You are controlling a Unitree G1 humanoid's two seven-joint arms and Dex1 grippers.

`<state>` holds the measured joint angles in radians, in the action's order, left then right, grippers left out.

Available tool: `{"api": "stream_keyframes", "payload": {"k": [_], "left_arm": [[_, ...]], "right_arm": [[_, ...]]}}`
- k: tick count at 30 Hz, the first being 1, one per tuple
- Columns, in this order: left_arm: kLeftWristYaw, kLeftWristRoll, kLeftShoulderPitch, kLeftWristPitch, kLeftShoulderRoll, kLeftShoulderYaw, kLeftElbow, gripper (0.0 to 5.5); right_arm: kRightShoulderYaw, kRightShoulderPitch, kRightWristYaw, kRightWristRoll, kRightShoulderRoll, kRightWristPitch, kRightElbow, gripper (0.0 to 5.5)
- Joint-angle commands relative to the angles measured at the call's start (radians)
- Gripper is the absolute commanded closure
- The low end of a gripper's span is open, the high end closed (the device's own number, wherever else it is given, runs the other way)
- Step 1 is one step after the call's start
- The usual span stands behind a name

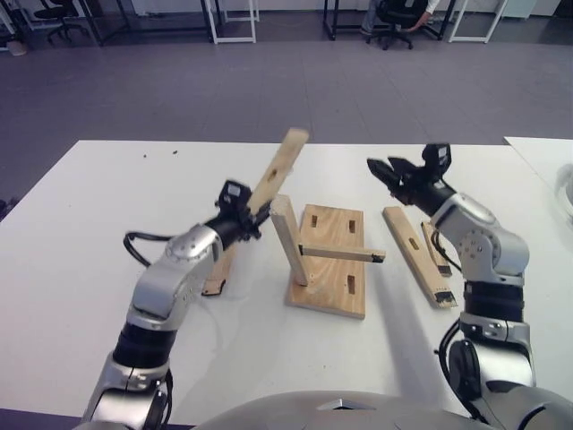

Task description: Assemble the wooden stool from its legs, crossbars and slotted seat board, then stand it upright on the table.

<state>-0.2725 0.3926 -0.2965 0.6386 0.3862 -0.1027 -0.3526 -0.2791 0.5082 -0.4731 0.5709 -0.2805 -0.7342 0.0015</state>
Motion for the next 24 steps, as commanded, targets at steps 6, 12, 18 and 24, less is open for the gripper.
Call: {"api": "stream_keyframes", "payload": {"k": [6, 12, 18, 24], "left_arm": [[-0.312, -0.016, -0.209, -0.198, 0.045, -0.027, 0.073, 3.43], [-0.352, -0.061, -0.218, -0.243, 0.047, -0.029, 0.084, 3.43], [-0.357, -0.127, -0.233, -0.264, 0.061, -0.044, 0.087, 3.43], [-0.367, -0.165, -0.217, -0.271, 0.067, -0.052, 0.090, 2.67]], "right_arm": [[-0.165, 0.317, 0.168, 0.447, 0.244, -0.131, 0.111, 2.12], [-0.179, 0.298, 0.290, 0.559, 0.255, -0.166, 0.066, 3.24], [-0.189, 0.269, 0.415, 0.632, 0.242, -0.175, 0.035, 4.47], [-0.214, 0.184, 0.475, 0.639, 0.216, -0.120, -0.037, 4.49]]}}
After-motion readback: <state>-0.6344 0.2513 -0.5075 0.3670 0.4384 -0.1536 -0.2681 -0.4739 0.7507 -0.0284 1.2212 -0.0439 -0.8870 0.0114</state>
